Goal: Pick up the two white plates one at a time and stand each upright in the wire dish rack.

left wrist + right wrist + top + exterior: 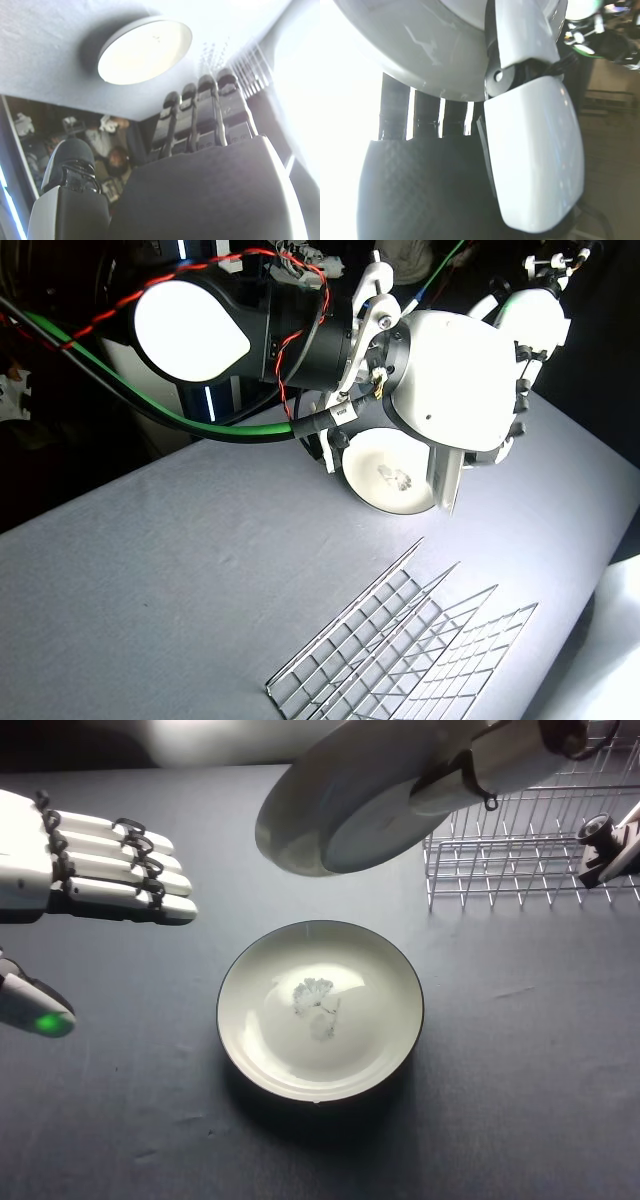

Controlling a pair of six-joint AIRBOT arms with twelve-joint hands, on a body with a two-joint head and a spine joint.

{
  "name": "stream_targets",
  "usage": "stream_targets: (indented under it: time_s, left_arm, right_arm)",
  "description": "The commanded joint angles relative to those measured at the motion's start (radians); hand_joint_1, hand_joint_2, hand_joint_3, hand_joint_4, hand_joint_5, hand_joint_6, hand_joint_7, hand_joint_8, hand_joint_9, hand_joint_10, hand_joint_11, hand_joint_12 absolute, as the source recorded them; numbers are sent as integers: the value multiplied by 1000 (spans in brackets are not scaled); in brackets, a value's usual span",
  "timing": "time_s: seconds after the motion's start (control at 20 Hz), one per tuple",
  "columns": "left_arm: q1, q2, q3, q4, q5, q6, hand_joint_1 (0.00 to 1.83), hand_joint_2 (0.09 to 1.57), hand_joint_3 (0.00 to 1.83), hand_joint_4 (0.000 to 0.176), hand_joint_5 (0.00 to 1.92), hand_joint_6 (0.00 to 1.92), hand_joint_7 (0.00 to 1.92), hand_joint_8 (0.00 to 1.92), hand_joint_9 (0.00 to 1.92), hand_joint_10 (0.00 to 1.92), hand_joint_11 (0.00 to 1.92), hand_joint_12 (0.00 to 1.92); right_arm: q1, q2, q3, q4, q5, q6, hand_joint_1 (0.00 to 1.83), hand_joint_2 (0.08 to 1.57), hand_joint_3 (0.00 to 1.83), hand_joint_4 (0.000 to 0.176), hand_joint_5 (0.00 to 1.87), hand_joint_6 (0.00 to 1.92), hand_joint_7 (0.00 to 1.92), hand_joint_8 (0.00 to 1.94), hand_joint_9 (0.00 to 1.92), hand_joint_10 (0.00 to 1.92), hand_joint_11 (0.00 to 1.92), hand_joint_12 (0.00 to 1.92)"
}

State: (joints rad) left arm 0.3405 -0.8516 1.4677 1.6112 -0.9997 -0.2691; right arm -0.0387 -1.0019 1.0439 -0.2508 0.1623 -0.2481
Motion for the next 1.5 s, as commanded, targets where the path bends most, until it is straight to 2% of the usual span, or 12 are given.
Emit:
stream_targets:
  time_s: [0.0,0.15,0.55,0.6,0.7,1.05,1.15,1.3,1.45]
  left_arm:
    - [-10,3,-2,-81,-10,2,0,1174,5,0,0,0,0,0,0,0,0,0]
    - [-8,-1,-18,-81,1,6,0,1178,7,0,0,0,0,0,0,0,0,0]
    - [5,-8,-53,-79,19,13,0,1166,1,0,0,0,0,0,0,0,0,0]
    - [6,-11,-53,-79,19,9,0,1167,1,0,0,0,0,0,0,0,0,0]
    - [-1,-19,-51,-80,16,-8,0,1176,5,0,0,0,0,0,0,0,0,0]
    - [-19,-56,-52,-57,4,-109,0,1176,4,0,0,0,0,0,0,0,0,0]
    - [-18,-66,-51,-49,5,-109,0,1178,5,0,0,0,0,0,0,0,0,0]
    - [-2,-73,-58,-49,16,-83,0,1177,4,0,0,0,0,0,0,0,0,0]
    - [32,-83,-76,-49,27,-54,0,1165,0,0,0,0,0,0,0,0,0,0]
  right_arm:
    - [26,6,1,29,121,15,1386,1071,0,0,982,996,1113,727,1016,967,894,1023]
    - [36,10,12,72,97,15,1382,1081,0,0,975,1021,1072,796,989,995,865,1030]
    - [65,13,103,95,80,13,1384,1076,0,0,967,1026,1097,747,1012,972,893,1024]
    - [69,13,115,95,79,13,1383,1080,1,0,954,1034,1083,791,1003,980,883,1029]
    - [79,13,138,95,75,12,1387,1068,0,0,969,1003,1126,721,1030,944,901,1029]
    - [98,17,223,95,59,11,1383,1079,1,0,955,1034,1082,789,1005,985,883,1052]
    - [96,29,227,89,49,11,1381,1086,1,0,942,1061,1065,813,994,995,875,1049]
    - [76,36,232,83,50,10,1385,1074,0,0,982,997,1089,759,1013,982,889,1038]
    - [53,42,237,79,57,10,1382,1084,0,0,935,1052,1082,768,999,1016,875,1059]
